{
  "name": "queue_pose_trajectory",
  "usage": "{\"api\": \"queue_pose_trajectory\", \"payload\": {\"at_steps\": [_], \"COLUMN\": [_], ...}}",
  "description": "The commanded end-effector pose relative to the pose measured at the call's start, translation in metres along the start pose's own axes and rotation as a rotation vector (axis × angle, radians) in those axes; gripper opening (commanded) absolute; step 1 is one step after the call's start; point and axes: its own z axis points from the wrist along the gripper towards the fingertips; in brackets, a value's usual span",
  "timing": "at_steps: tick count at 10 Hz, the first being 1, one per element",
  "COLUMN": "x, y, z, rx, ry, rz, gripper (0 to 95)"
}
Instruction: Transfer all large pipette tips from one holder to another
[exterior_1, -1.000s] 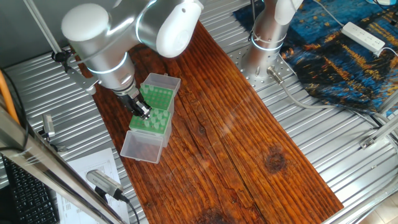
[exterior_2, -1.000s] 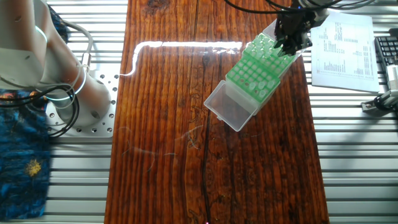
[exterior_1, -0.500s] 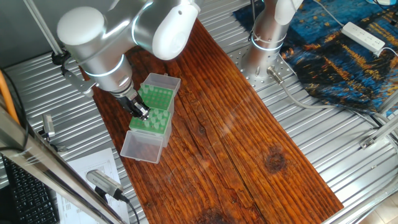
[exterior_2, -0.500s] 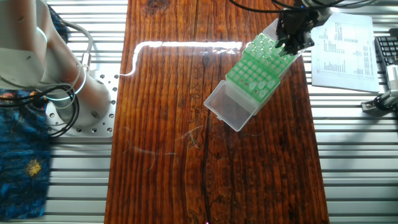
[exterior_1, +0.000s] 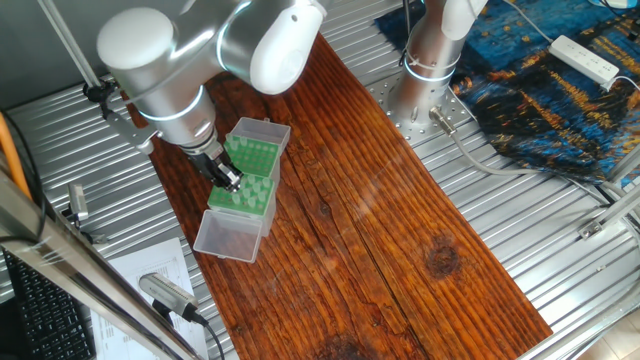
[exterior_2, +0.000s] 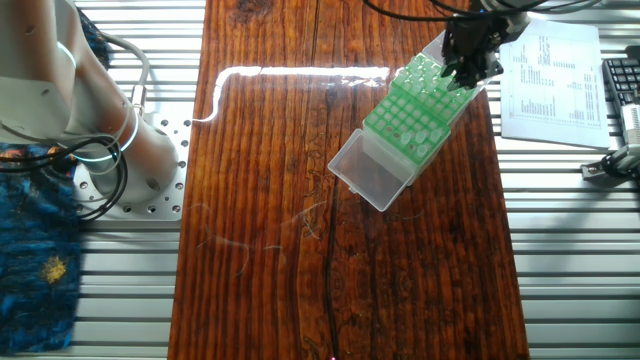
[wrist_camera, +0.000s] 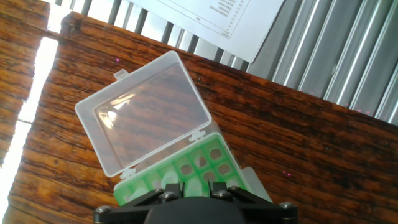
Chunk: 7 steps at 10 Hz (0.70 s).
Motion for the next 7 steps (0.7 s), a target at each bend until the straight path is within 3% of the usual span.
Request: {"api": "queue_pose_trajectory", "payload": {"at_steps": [1,4,7], "x": [0.001,-0.006,-0.011], "y": [0.000,0.000,0.002], "z": [-0.002,-0.011,-0.023], "rx": [0.013,0.053,0.045], "ry": [0.008,0.029,0.019], "rz": [-0.015,-0.031,-0.060], "gripper": [19.0,19.0,19.0]}}
